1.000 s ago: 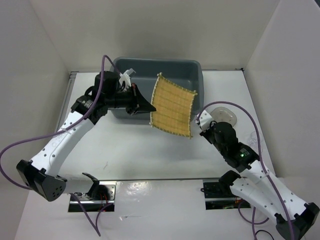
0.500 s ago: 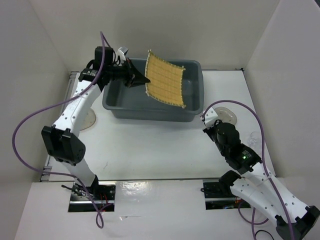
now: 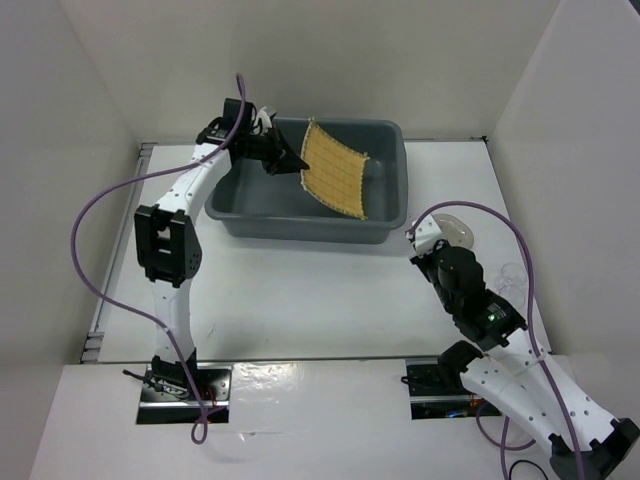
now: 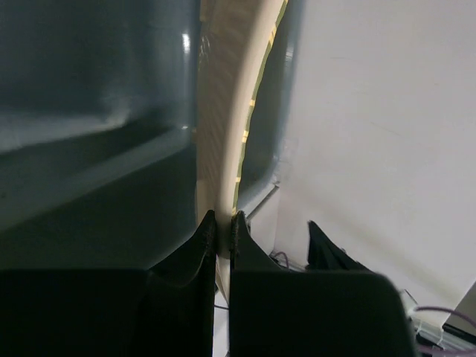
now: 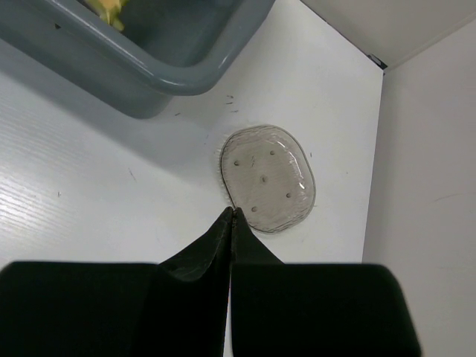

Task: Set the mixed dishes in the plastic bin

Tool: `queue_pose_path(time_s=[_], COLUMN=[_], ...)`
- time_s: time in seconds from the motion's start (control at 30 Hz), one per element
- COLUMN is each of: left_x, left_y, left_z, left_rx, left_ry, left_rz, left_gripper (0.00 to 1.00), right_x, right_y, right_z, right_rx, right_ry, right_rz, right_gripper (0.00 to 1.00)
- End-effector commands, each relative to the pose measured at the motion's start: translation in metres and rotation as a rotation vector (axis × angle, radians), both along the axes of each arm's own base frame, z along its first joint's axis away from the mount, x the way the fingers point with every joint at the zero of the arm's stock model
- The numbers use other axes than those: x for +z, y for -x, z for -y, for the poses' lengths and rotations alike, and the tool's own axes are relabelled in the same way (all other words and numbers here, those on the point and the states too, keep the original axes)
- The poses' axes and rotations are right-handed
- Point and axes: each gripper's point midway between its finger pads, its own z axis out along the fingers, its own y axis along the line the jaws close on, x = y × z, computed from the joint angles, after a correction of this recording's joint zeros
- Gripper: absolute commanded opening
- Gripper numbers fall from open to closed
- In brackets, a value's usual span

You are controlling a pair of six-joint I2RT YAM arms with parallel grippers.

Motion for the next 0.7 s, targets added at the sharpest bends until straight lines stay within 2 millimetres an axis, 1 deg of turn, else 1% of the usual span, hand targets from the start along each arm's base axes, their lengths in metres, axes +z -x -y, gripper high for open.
queue_pose_path(time_s=[0.0,0.03,0.07,0.1,0.13,0.2,0.23,0.27,0.3,0.43,0.47,0.5,0.53,0.57,0.6,0.63,0.67], left_x=[0.017,0.000,-0.002,-0.007,-0.022,-0.030,-0.039,-0.045,-0.046,-0.077,-0.077,-0.085,-0.085,-0.092,-0.096,-0.104,-0.115], left_y=[-0.014,-0.021,-0.022,-0.025,-0.032,-0.035,-0.040,-0.040,-0.041,-0.044,-0.044,-0.043,-0.040,-0.042,-0.038,-0.037,-0.032], left_z=[0.008,0.008,0.014,0.014,0.014,0.015,0.015,0.015,0.014,0.014,0.014,0.012,0.016,0.014,0.012,0.011,0.008], left_rx=[-0.054,-0.051,-0.060,-0.060,-0.055,-0.055,-0.046,-0.050,-0.042,-0.037,-0.037,-0.026,-0.035,-0.017,-0.012,-0.006,-0.006], left_ry=[0.039,0.023,0.024,0.022,0.007,0.003,-0.007,-0.014,-0.021,-0.040,-0.040,-0.056,-0.056,-0.077,-0.090,-0.103,-0.129], left_rz=[0.106,0.080,0.083,0.077,0.063,0.045,0.038,0.027,0.029,-0.033,-0.033,-0.055,-0.055,-0.064,-0.090,-0.115,-0.153], left_gripper=[0.04,0.04,0.04,0.04,0.04,0.04,0.04,0.04,0.04,0.03,0.03,0.03,0.03,0.03,0.05,0.07,0.14], right_x=[0.015,0.015,0.015,0.011,0.011,0.011,0.011,0.011,0.011,0.011,0.011,0.011,0.011,0.011,0.011,0.011,0.011], right_y=[-0.004,-0.004,-0.004,-0.004,-0.004,-0.004,-0.004,-0.004,-0.005,-0.005,-0.005,-0.006,-0.006,-0.006,-0.006,-0.006,-0.006], right_z=[0.002,0.002,0.002,0.002,0.002,0.002,0.002,0.002,0.005,0.007,0.007,0.009,0.009,0.009,0.009,0.009,0.009], right_rx=[-0.026,-0.026,-0.026,-0.026,-0.026,-0.026,-0.023,-0.023,-0.033,-0.043,-0.043,-0.052,-0.052,-0.052,-0.052,-0.052,-0.052], right_ry=[-0.049,-0.049,-0.049,-0.044,-0.044,-0.044,-0.035,-0.035,-0.035,-0.035,-0.035,-0.034,-0.034,-0.034,-0.034,-0.034,-0.034], right_rz=[0.067,0.067,0.067,0.059,0.059,0.059,0.060,0.060,0.060,0.060,0.060,0.060,0.060,0.060,0.060,0.060,0.060], right_gripper=[0.00,0.00,0.00,0.00,0.00,0.00,0.00,0.00,0.00,0.00,0.00,0.00,0.00,0.00,0.00,0.00,0.00])
